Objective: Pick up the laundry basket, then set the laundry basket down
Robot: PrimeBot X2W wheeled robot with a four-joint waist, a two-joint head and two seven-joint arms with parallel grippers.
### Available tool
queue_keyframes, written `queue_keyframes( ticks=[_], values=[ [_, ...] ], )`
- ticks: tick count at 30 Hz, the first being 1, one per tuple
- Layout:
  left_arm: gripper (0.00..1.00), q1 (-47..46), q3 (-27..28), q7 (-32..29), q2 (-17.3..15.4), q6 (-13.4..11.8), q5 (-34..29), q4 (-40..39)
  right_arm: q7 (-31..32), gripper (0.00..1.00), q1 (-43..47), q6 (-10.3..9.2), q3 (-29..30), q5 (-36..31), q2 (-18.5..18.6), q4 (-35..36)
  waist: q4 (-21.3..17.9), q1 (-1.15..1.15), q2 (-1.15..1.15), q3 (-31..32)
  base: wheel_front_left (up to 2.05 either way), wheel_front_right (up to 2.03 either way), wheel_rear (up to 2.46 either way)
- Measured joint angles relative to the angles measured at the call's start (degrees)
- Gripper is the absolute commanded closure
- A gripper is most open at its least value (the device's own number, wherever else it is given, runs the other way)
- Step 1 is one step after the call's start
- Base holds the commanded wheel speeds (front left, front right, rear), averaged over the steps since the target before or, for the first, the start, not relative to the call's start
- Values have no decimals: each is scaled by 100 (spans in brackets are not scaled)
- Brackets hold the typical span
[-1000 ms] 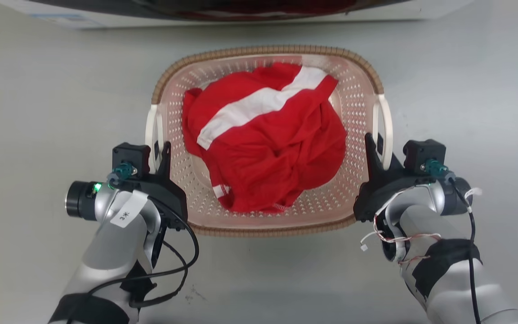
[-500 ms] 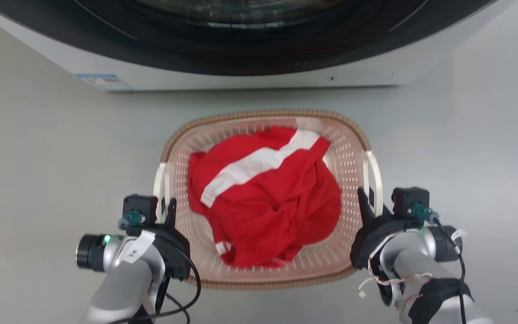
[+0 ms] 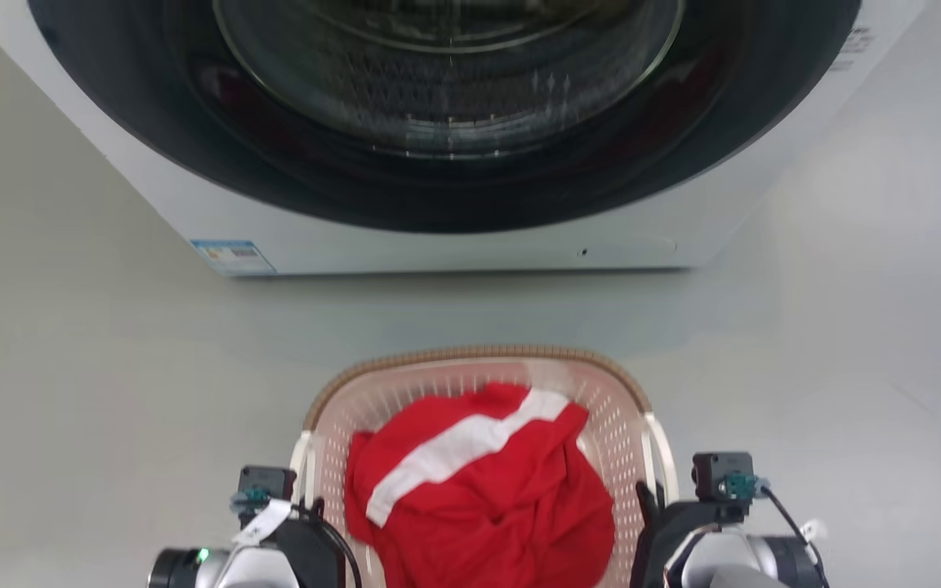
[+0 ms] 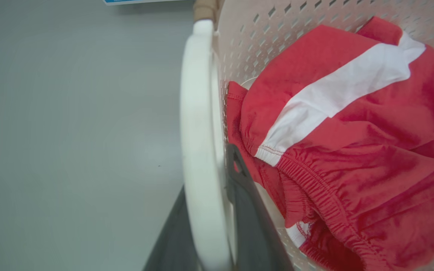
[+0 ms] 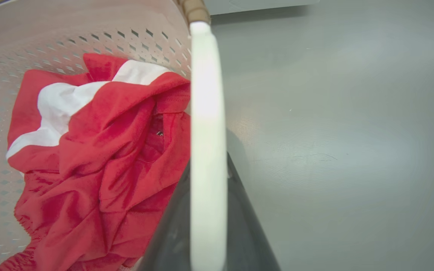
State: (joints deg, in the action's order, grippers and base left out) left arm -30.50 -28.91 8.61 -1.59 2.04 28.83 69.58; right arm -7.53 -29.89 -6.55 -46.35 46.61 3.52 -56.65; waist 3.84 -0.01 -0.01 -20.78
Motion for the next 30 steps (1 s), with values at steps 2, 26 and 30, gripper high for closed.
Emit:
queue_keyframes(
  ticks=[2,26,30],
  values=[
    [100,217,-100,-113,-10,7,53,10,158,100,184,-3,-131,166,0,18,-12,0,0,259,0,0,0],
    [100,1122,-514,-659,-100,31,423,36,697,100,1100,-109,-877,1159,35,244,-122,1,0,1909,0,0,0],
    [100,1122,-546,-710,-103,15,449,31,702,100,1100,-111,-950,1252,45,243,-143,1,0,1940,0,0,0]
  ],
)
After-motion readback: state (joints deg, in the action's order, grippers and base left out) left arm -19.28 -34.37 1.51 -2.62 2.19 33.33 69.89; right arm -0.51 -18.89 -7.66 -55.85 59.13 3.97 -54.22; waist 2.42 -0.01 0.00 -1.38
